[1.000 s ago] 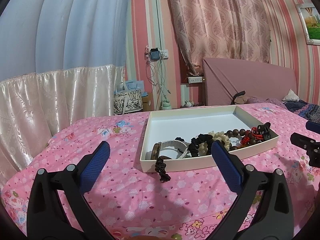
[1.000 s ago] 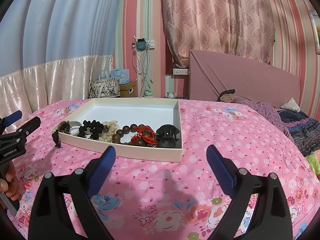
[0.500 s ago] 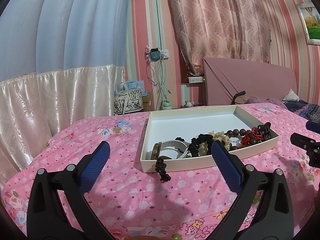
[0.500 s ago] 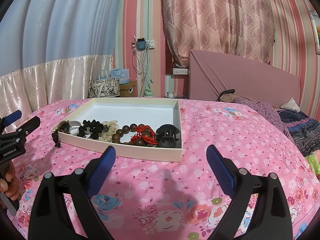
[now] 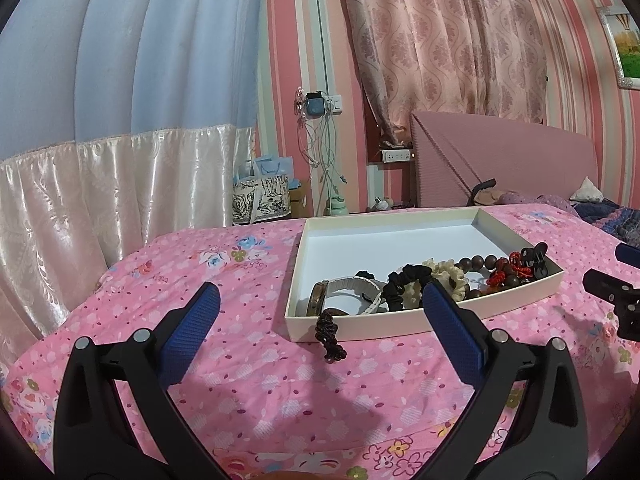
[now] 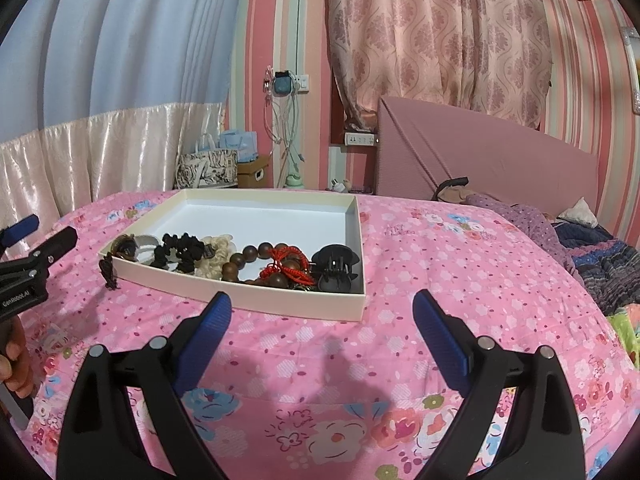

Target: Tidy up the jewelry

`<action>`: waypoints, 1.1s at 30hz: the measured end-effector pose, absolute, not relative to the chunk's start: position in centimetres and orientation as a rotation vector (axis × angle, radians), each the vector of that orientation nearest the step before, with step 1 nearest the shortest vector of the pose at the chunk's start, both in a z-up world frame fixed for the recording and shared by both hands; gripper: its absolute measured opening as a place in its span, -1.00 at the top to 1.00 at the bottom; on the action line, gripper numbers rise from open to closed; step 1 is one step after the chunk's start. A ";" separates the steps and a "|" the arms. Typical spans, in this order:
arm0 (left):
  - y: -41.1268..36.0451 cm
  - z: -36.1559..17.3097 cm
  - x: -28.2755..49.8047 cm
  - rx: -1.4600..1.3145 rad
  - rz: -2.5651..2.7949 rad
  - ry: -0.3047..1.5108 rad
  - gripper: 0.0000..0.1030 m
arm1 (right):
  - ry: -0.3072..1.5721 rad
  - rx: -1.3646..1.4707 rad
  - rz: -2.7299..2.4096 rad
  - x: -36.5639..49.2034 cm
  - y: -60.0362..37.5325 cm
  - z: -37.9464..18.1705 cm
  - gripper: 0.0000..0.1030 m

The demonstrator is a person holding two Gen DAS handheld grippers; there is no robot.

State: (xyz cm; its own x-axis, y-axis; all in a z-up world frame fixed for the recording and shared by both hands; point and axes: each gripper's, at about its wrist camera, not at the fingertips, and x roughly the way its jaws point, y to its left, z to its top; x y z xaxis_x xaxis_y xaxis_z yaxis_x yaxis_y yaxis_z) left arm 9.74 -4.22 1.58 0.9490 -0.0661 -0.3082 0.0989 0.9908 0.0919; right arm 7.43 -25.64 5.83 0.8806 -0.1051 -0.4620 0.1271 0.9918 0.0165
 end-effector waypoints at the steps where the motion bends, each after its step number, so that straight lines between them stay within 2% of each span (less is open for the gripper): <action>1: -4.3 1.6 9.8 0.110 -0.077 0.315 -0.94 | 0.482 0.044 -0.122 7.5 -25.6 5.8 -0.78; 11: -4.0 1.4 10.4 0.105 -0.043 0.347 -0.94 | 0.509 0.018 -0.134 7.8 -25.4 5.6 -0.79; 18: -4.2 1.5 10.2 0.120 -0.036 0.340 -0.94 | 0.506 -0.104 -0.124 8.1 -23.0 5.5 -0.78; 33: -3.9 1.6 10.0 0.106 -0.041 0.330 -0.94 | 0.435 -0.042 -0.218 6.4 -24.5 6.4 -0.79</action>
